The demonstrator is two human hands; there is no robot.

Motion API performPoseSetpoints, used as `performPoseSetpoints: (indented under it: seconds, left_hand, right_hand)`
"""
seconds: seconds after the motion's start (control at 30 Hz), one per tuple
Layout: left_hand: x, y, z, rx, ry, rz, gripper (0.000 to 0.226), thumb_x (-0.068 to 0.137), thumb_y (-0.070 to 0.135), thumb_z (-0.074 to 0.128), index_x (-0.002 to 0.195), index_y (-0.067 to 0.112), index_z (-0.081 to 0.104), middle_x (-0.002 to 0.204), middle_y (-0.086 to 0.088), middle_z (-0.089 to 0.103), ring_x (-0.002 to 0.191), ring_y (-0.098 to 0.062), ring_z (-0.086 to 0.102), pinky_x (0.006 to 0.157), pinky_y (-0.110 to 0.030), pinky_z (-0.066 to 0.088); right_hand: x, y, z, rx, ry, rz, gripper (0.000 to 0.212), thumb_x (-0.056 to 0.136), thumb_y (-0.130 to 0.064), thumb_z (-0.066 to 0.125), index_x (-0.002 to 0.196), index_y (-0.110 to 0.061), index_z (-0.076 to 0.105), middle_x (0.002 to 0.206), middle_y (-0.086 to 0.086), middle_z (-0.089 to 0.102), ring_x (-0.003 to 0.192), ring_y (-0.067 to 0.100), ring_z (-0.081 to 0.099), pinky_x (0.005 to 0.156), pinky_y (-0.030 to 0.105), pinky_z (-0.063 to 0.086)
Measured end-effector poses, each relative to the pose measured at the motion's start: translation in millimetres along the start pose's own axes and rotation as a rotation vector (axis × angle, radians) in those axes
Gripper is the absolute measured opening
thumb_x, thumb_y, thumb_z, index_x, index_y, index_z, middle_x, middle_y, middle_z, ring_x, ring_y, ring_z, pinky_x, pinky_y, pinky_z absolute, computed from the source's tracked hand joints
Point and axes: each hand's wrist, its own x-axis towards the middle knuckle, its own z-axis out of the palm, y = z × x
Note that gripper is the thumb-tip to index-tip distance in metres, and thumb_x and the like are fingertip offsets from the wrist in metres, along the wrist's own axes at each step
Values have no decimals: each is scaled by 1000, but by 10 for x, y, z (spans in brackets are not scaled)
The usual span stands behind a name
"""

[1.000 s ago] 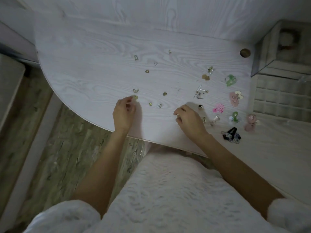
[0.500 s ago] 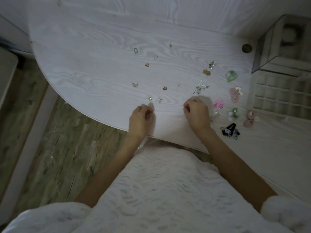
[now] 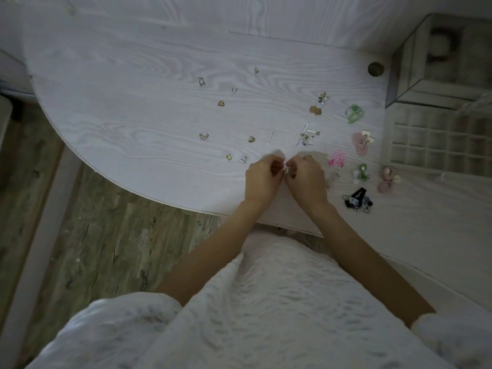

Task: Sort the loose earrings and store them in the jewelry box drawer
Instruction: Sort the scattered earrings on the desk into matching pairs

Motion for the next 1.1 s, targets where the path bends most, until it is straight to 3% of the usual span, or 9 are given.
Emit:
performPoseSetpoints:
  seconds: [0.17, 0.3, 0.4, 0.47, 0.57, 0.7, 0.8, 0.97, 1.1]
  left_hand:
    - [-29, -43, -71, -159, -50, -71, 23, 80, -1, 61, 100, 10, 67, 93, -5, 72, 88, -12, 67, 83, -16, 51]
    - [-94, -78, -282, -159, -115, -39, 22, 86, 4, 58, 105, 13, 67, 100, 2, 70, 92, -8, 64, 80, -3, 44]
    - [-152, -206, -600, -18, -134, 97, 22, 88, 8, 55, 104, 17, 67, 103, 4, 70, 91, -12, 64, 80, -17, 50]
    - [-151, -339, -845, 168, -65, 183, 22, 87, 16, 53, 103, 22, 67, 101, 6, 71, 90, -15, 64, 79, -26, 50]
    - [-27, -505, -1171, 228, 89, 149, 21, 86, 19, 54, 101, 22, 67, 99, 7, 71, 89, -16, 63, 76, -27, 45]
    - [378, -602, -1444, 147, 173, 45, 18, 87, 18, 58, 103, 20, 66, 103, 3, 70, 91, -14, 64, 82, -33, 51]
    - [723, -530, -1523, 138, 70, 44, 27, 88, 21, 59, 114, 18, 60, 111, 0, 66, 96, -14, 61, 86, -32, 49]
    - [1232, -356, -1399, 271, -62, 128, 36, 89, 22, 56, 124, 14, 54, 121, -8, 59, 106, -20, 56, 88, -28, 42]
    - [1579, -256, -1245, 422, -102, 185, 38, 87, 14, 52, 124, 8, 54, 120, -22, 58, 110, -36, 52, 91, -38, 41]
  right_hand:
    - [-9, -10, -33, -20, -23, -31, 21, 81, 1, 54, 100, -1, 61, 104, 18, 58, 94, 31, 54, 70, 27, 31]
    - [-63, -61, -188, -57, -57, -104, 31, 80, 4, 54, 110, -2, 59, 116, 16, 51, 87, 30, 58, 71, 31, 39]
    - [-87, -158, -330, -84, -56, -244, 29, 83, 0, 56, 111, -5, 59, 116, 13, 51, 79, 25, 59, 68, 27, 41]
    - [-44, -256, -342, -94, -55, -318, 27, 84, -4, 57, 111, -7, 61, 115, 11, 55, 82, 24, 60, 68, 28, 45]
    - [97, -414, -198, -111, -104, -389, 27, 84, -8, 60, 111, -9, 62, 112, 10, 58, 95, 26, 58, 73, 35, 51]
    - [283, -619, 95, -89, -163, -414, 26, 83, -7, 59, 109, -8, 61, 114, 13, 58, 102, 29, 56, 75, 36, 51]
    - [345, -711, 246, -51, -159, -380, 25, 82, -5, 57, 107, -6, 61, 110, 14, 57, 97, 30, 55, 71, 34, 47]
    - [342, -756, 354, -33, -101, -346, 6, 84, -1, 57, 79, -1, 60, 82, 17, 58, 68, 32, 56, 55, 36, 49]
    - [332, -745, 355, -64, -85, -292, 10, 89, -6, 55, 83, -1, 60, 99, 27, 62, 77, 36, 60, 63, 35, 48]
